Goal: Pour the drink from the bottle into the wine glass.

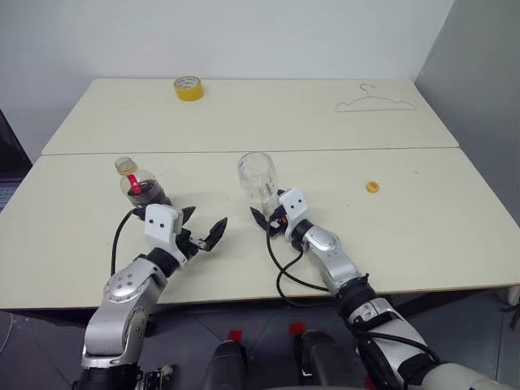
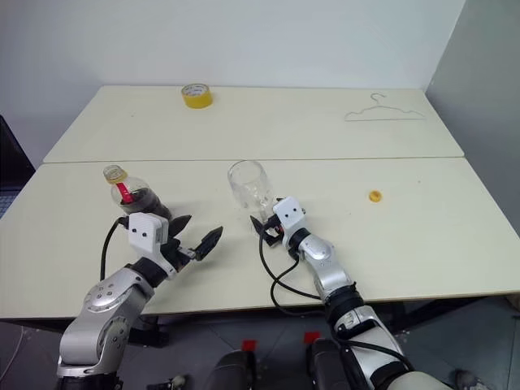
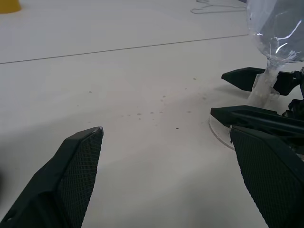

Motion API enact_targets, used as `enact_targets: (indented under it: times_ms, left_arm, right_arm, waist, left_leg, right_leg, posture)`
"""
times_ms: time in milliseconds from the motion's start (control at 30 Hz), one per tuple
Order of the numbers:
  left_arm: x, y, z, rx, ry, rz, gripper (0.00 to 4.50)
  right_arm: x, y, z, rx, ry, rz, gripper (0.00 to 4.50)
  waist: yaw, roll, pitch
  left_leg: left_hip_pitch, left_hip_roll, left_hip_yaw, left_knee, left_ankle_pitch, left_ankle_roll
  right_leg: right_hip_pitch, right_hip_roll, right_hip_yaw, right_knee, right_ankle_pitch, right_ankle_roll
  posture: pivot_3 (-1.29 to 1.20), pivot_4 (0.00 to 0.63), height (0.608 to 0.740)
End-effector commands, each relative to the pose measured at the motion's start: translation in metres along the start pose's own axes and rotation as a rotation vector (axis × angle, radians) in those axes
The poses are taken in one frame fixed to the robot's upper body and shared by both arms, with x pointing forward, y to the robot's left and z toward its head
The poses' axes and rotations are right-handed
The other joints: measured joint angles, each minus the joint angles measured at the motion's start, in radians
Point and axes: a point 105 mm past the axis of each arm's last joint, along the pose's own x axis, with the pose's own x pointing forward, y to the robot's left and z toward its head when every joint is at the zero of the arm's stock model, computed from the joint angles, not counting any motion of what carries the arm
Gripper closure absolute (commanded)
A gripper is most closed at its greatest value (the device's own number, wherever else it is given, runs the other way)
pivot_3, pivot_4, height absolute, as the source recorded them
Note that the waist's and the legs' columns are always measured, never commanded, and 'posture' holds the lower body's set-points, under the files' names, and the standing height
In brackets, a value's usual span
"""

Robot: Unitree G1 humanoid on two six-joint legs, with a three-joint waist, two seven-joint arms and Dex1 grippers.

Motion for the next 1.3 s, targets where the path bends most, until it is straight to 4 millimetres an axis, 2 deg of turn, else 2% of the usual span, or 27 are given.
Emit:
enact_targets:
  times_ms: [33, 300, 633, 900, 1033, 1200, 1300]
  left_arm:
    - [0.001, 0.0, 0.01, 0.035, -0.029, -0.012, 0.0]
    - [-0.002, 0.006, 0.011, 0.042, -0.026, -0.001, 0.0]
    - [-0.014, 0.025, 0.023, 0.075, -0.035, 0.025, 0.0]
    - [-0.025, 0.037, 0.029, 0.095, -0.027, 0.031, 0.0]
    - [-0.028, 0.038, 0.032, 0.096, -0.036, 0.03, 0.0]
    - [-0.037, 0.036, 0.032, 0.07, -0.044, 0.039, 0.0]
    - [-0.045, 0.035, 0.032, 0.05, -0.043, 0.038, 0.0]
  right_arm:
    - [-0.002, -0.003, 0.01, -0.01, -0.035, -0.005, 0.02]
    - [-0.015, -0.006, 0.018, -0.037, -0.051, 0.053, 0.02]
    - [-0.032, -0.014, 0.03, -0.112, -0.04, 0.12, 0.02]
    - [-0.044, -0.017, 0.048, -0.143, -0.039, 0.243, 0.02]
    - [-0.051, -0.018, 0.049, -0.17, 0.015, 0.31, 0.02]
    - [-0.067, -0.037, 0.05, -0.183, 0.104, 0.346, 0.02]
    - [-0.092, -0.055, 0.057, -0.214, 0.198, 0.407, 0.02]
  waist:
    - [0.0, 0.0, 0.0]
    - [0.0, 0.0, 0.0]
    - [0.0, 0.0, 0.0]
    - [0.001, 0.0, 0.0]
    - [0.002, 0.0, 0.0]
    - [0.003, 0.0, 0.0]
    - [0.005, 0.0, 0.0]
  left_leg:
    - [0.0, 0.0, 0.0, 0.0, 0.0, 0.0]
    - [0.0, -0.002, 0.0, 0.0, 0.0, 0.0]
    - [0.0, -0.002, 0.0, 0.0, 0.0, 0.0]
    - [0.0, -0.002, 0.0, 0.0, 0.0, 0.0]
    - [0.0, -0.002, 0.0, 0.0, 0.0, 0.0]
    - [0.0, -0.003, 0.0, 0.0, 0.0, 0.0]
    - [0.0, -0.003, 0.0, 0.0, 0.0, 0.0]
  right_leg:
    - [0.0, 0.0, 0.0, 0.0, 0.0, 0.0]
    - [0.0, -0.001, 0.0, 0.0, 0.0, 0.0]
    - [0.0, -0.001, 0.0, 0.0, 0.0, 0.0]
    - [0.0, -0.001, 0.0, 0.0, 0.0, 0.0]
    - [0.0, -0.001, 0.0, 0.0, 0.0, 0.0]
    - [0.0, -0.001, 0.0, 0.0, 0.0, 0.0]
    - [-0.001, -0.002, 0.0, 0.0, -0.001, 0.0]
  posture:
    - [0.0, 0.15, 0.74]
    - [0.0, 0.15, 0.74]
    - [0.0, 0.15, 0.74]
    - [0.0, 0.15, 0.74]
    - [0.0, 0.15, 0.74]
    - [0.0, 0.15, 0.74]
    - [0.0, 0.15, 0.74]
